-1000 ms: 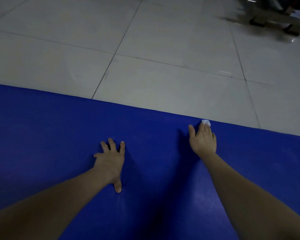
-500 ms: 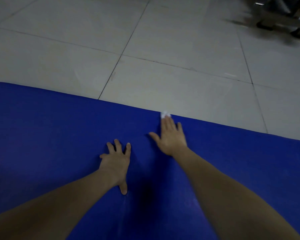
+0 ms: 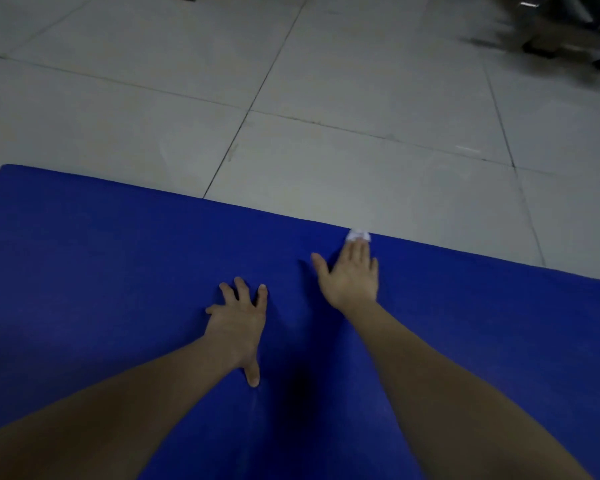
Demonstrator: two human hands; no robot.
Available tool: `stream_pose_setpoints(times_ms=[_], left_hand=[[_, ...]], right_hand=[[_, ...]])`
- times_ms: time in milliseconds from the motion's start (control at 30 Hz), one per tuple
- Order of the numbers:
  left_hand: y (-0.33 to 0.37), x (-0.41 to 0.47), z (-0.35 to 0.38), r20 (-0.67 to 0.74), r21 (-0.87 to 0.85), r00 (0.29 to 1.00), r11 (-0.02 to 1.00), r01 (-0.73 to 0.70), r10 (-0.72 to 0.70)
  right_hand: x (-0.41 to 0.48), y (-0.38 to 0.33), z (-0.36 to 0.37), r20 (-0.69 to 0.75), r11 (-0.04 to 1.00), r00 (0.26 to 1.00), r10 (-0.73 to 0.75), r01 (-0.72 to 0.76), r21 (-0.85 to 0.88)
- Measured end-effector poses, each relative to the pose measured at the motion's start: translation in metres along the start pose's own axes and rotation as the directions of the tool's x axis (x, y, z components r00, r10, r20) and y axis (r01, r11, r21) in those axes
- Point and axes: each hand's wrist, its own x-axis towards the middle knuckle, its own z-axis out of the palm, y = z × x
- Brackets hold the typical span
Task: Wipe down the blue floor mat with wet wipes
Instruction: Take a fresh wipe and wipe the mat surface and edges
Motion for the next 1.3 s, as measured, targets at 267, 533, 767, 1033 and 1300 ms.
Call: stream_pose_setpoints(times_ms=[267, 533, 767, 1033, 1300], left_hand=[[0.001, -0.002, -0.006, 0.02, 0.021, 1.0, 1.0, -0.006, 0.006], [-0.003, -0.003, -0.014, 0.097, 0.016, 0.995, 1.0, 0.002, -0.004], [0.006, 0.041, -0.095, -0.326, -0.356, 0.944, 0.917, -0.18, 0.059], [0.038, 0.12, -0.091, -0.435, -0.549, 0.9, 0.784, -0.289, 0.027], [0.011, 0.157, -0.099, -0.595, -0.211, 0.785, 0.908, -0.363, 0.176]], right_hand=[[0.01, -0.016, -0.034, -0.018, 0.828, 0.933, -0.361, 0.329, 0.454], [-0.06, 0.083, -0.043, 0.545, 0.979, 0.818, 0.185, -0.108, -0.17], [-0.043, 0.075, -0.043, 0.591, 0.978, 0.789, 0.169, -0.062, -0.198], [-0.045, 0.076, -0.044, 0.555, 0.985, 0.821, 0.133, -0.045, -0.169], [-0.047, 0.078, -0.039, 0.538, 0.984, 0.83, 0.146, -0.065, -0.167]])
